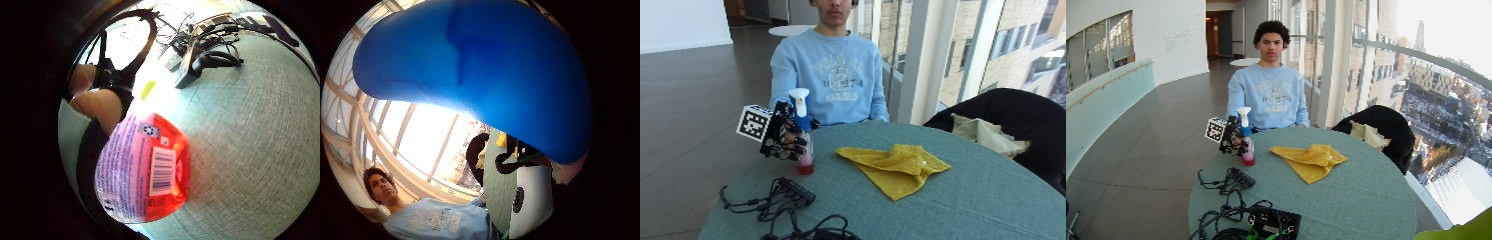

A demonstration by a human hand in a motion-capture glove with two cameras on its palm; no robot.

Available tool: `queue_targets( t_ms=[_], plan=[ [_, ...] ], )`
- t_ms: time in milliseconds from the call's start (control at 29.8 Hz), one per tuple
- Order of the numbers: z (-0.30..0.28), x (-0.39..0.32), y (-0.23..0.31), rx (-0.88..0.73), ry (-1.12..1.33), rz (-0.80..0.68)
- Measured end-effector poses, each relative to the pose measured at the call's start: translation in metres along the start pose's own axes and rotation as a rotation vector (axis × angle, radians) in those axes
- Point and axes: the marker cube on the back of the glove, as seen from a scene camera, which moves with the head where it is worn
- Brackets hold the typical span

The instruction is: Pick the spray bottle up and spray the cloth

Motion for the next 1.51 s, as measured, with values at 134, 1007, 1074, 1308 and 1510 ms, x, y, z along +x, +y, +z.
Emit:
queue_targets(
  t_ms=[134,1007,1074,1308,1510],
  plan=[
    [0.0,-0.001,-0.003,-0.006,0.012,-0.013],
    [0.035,-0.074,-0.014,-0.729,0.06,0.048],
    [0.04,-0.077,-0.014,-0.768,0.071,0.066],
    [0.058,-0.082,-0.01,-0.879,0.186,0.098],
    [0.072,-0.084,-0.001,-0.966,0.239,0.092]
  ],
)
